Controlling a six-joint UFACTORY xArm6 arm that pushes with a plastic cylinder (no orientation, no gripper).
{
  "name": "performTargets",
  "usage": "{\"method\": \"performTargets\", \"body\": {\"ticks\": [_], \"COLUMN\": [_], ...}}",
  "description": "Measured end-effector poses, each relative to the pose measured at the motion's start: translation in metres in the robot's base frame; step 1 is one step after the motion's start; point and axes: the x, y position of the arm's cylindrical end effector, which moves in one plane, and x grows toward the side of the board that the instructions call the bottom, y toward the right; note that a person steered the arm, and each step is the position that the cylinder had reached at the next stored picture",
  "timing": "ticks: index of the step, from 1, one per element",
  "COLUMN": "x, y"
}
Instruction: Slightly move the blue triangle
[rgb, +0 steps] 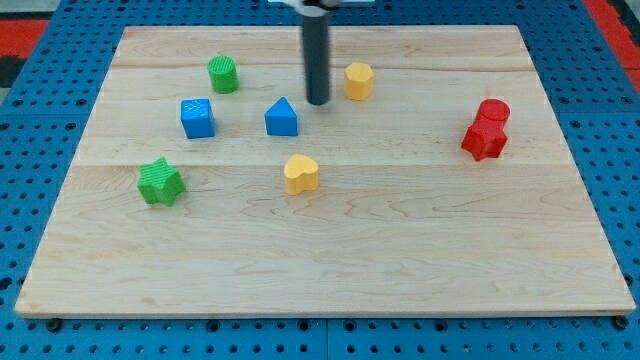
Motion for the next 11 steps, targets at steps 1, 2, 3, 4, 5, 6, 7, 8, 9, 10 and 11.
{"method": "performTargets", "body": {"ticks": [1, 2, 3, 4, 5, 6, 7, 8, 9, 10, 11], "x": [0.023, 0.024, 0.024, 0.024, 0.050, 0.063, 0.063, 0.063, 0.063, 0.071, 0.065], "y": [-0.008, -0.053, -0.109, -0.103, -0.061, -0.080, -0.110, -0.140, -0.147, -0.120, -0.095]}}
